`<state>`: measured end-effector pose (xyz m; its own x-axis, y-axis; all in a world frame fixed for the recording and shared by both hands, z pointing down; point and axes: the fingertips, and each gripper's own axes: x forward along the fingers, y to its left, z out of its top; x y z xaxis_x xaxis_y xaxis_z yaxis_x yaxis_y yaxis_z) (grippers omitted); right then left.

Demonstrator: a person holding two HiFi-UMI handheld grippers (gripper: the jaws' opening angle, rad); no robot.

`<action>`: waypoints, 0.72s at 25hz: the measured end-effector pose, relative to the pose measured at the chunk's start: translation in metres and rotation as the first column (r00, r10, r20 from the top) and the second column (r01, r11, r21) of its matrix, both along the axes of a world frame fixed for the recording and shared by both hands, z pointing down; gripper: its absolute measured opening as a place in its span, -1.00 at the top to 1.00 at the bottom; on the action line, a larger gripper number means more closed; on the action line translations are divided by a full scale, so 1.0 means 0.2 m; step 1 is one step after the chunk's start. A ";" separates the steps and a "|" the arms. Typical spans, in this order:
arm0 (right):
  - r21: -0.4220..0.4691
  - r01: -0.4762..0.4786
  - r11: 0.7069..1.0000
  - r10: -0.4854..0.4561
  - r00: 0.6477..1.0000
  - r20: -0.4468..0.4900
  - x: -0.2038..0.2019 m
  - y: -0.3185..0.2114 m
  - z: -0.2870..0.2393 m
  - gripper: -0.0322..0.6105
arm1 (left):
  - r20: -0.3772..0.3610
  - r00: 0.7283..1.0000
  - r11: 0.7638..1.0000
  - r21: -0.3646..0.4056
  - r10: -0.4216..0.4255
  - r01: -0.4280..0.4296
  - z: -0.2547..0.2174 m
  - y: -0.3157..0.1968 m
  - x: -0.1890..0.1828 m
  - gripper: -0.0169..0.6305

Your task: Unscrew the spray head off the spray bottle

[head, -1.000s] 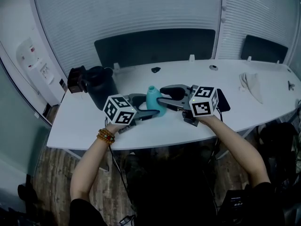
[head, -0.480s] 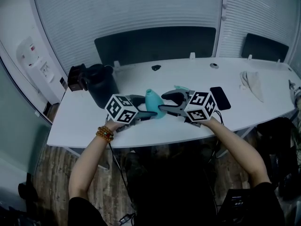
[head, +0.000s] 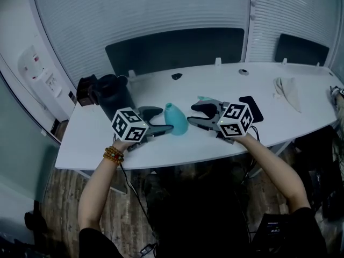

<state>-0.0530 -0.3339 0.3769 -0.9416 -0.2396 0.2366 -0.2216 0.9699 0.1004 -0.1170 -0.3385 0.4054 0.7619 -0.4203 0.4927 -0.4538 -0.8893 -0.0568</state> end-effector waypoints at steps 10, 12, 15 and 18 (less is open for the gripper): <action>0.068 0.134 0.989 -0.146 0.961 0.235 0.23 0.45 -0.24 0.32 | -0.333 0.942 0.975 0.218 0.040 0.036 -0.48 0.45 -0.08 -0.11; 0.037 0.190 0.981 -0.193 0.939 0.285 0.23 0.66 -0.27 0.34 | -0.413 0.908 0.969 0.247 0.079 0.028 -0.54 0.65 0.01 -0.01; 0.013 0.210 0.978 -0.201 0.918 0.342 0.24 0.89 -0.25 0.75 | -0.496 0.865 0.972 0.230 0.076 0.046 -0.53 0.87 0.11 0.59; 0.033 0.208 0.978 -0.207 0.918 0.338 0.25 1.04 -0.16 0.89 | -0.523 0.851 0.988 0.150 0.038 0.047 -0.37 1.00 0.18 0.93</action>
<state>-0.0038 -0.1256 0.3450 -0.9942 -0.0303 -0.1032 -0.0357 0.9980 0.0514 -0.0800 -0.1377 0.3305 0.8862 -0.4608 -0.0479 -0.4582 -0.8870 0.0567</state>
